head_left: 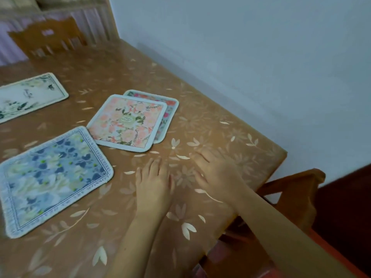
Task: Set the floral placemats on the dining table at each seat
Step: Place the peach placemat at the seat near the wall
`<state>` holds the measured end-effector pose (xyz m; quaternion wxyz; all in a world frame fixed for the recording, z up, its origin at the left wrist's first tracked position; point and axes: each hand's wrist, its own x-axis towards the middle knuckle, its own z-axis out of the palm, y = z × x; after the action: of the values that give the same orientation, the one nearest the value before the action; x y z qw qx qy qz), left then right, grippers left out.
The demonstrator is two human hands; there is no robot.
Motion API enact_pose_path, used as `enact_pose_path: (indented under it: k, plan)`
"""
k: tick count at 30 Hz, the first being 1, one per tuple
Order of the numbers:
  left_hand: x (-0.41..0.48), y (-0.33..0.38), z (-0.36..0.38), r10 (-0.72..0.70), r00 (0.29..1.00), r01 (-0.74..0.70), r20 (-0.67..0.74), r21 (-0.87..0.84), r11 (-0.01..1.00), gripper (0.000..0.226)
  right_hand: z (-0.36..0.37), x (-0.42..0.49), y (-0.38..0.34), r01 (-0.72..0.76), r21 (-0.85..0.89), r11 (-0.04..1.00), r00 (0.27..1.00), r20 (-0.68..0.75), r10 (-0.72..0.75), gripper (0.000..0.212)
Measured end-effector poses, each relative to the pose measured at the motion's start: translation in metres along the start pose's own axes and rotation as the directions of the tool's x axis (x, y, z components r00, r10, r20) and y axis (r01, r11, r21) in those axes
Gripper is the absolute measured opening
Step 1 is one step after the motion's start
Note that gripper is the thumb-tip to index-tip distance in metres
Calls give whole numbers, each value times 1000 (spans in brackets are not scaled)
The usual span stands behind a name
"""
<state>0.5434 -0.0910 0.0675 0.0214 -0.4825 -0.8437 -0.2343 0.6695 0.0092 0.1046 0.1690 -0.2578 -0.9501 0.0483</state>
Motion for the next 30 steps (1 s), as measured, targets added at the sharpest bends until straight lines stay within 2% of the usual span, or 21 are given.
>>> enact_pose_path:
  k: [6, 9, 14, 18, 25, 30]
  plan:
    - [33, -29, 15, -69, 997, 70, -29, 44, 997, 39, 43, 58, 18, 158, 53, 986, 978, 128, -164, 38]
    - [48, -43, 28, -154, 987, 156, -34, 55, 986, 37, 69, 87, 22, 223, 93, 970, 959, 159, -236, 37]
    - [72, -71, 60, -214, 977, 211, 27, 81, 974, 37, 115, 122, 19, 255, 161, 953, 948, 152, -279, 37]
    - [83, -99, 87, -254, 967, 252, 37, 52, 966, 38, 157, 138, 22, 252, 172, 952, 936, 208, -285, 37]
    - [102, -140, 122, -217, 976, 213, 29, 94, 972, 37, 209, 160, 24, 296, 200, 934, 929, 169, -330, 35]
    - [114, -158, 137, -113, 993, 115, -28, 80, 990, 36, 235, 177, 24, 316, 212, 925, 929, 127, -346, 36]
